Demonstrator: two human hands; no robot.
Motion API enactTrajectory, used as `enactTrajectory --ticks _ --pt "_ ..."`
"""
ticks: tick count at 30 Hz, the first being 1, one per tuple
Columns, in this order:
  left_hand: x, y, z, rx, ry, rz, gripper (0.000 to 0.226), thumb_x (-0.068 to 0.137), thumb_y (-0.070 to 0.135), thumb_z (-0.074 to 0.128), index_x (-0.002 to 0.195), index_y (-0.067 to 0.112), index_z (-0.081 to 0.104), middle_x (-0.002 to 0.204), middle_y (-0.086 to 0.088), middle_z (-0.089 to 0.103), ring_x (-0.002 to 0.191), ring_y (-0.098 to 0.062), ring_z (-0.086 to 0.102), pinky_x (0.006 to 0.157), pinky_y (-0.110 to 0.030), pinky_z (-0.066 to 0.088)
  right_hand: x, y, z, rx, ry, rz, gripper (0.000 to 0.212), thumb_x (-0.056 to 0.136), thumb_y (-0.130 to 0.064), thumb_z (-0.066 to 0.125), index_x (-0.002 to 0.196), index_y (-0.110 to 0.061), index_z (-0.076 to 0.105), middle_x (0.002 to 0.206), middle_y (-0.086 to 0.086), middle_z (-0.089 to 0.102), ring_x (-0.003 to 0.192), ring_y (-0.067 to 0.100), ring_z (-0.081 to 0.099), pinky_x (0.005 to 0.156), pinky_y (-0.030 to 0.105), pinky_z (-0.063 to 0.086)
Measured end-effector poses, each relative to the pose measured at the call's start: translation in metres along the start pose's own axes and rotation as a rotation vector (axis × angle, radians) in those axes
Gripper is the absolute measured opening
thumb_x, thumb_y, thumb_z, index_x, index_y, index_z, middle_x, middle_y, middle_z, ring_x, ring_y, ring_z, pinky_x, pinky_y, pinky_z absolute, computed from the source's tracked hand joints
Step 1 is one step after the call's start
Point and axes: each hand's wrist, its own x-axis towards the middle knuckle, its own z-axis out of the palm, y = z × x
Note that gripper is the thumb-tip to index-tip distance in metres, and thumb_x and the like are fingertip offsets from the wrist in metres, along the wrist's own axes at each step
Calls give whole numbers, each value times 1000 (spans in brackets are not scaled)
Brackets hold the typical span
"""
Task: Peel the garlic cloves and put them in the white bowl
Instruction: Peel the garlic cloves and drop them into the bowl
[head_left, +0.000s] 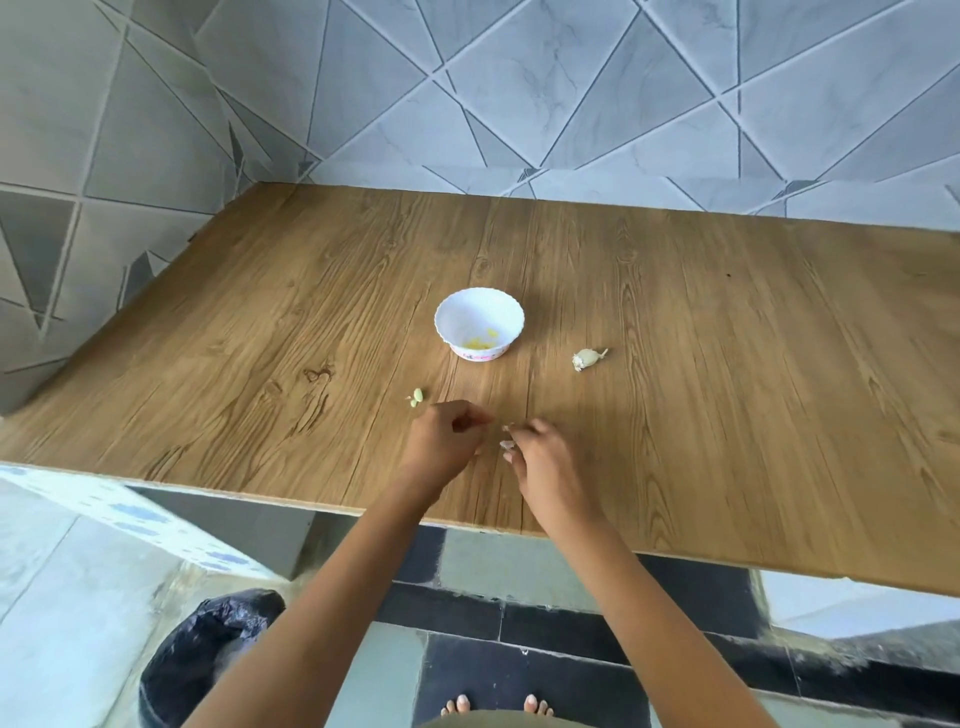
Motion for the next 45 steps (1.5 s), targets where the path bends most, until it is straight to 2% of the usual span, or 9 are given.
enactTrajectory --ticks 4,8,15,18,21,25,31,38,45 --pt "-4 -7 -4 -169 22 -64 26 82 -5 55 84 17 69 82 -11 67 74 -20 63 77 -34 54 0 -5 7 -17 -53 21 16 72 12 69 82 -1 71 84 16 62 68 25 60 55 28 47" --pt "-5 -5 -9 -390 -4 -109 21 87 -8 51 91 4 67 76 -13 60 63 -13 56 60 -17 50 -2 -9 -7 17 -61 -73 22 89 3 46 98 -3 65 95 3 48 82 17 44 73 27 40" --pt "-8 7 3 -942 -48 -355 22 98 7 42 88 4 62 80 -7 61 74 -15 57 69 -23 51 2 -21 -43 434 4 14 14 85 -1 64 91 -9 74 86 -5 72 71 -5 61 66 8 44" --pt "-4 14 9 -1214 -108 -530 30 100 14 37 86 1 60 78 -9 58 66 -15 55 58 -21 50 3 -36 -51 373 -3 -150 22 84 3 61 100 -7 73 97 3 73 87 6 66 79 15 49" --pt "0 16 11 -1390 -172 -599 37 101 17 32 83 0 59 81 -12 61 76 -19 60 76 -25 49 4 -45 -48 141 -80 -301 36 81 10 52 108 -6 70 108 9 70 100 24 66 82 34 54" --pt "1 15 11 -1424 -173 -611 42 100 17 30 80 -1 62 70 -13 67 67 -18 65 76 -24 50 7 -52 -50 -61 50 -305 23 76 -1 58 89 -11 74 83 3 72 71 21 69 59 15 45" --pt "-1 14 7 -1329 -126 -660 33 99 15 35 71 8 50 42 2 50 36 -6 43 37 -13 34 11 -52 -42 -114 109 -231 23 67 -11 79 64 -9 57 62 3 60 48 23 57 41 25 41" --pt "-3 14 3 -1350 -133 -664 33 98 15 39 69 6 51 43 -1 50 34 -8 48 37 -15 41 7 -52 -45 -181 59 -322 16 72 -2 71 83 -12 72 85 0 65 71 20 63 52 26 49" --pt "-2 17 2 -1392 -207 -638 40 99 15 35 78 -4 62 63 -14 65 61 -22 63 51 -28 56 2 -33 -55 171 164 -187 9 81 -21 68 85 -14 72 86 -5 67 70 8 61 58 24 49"
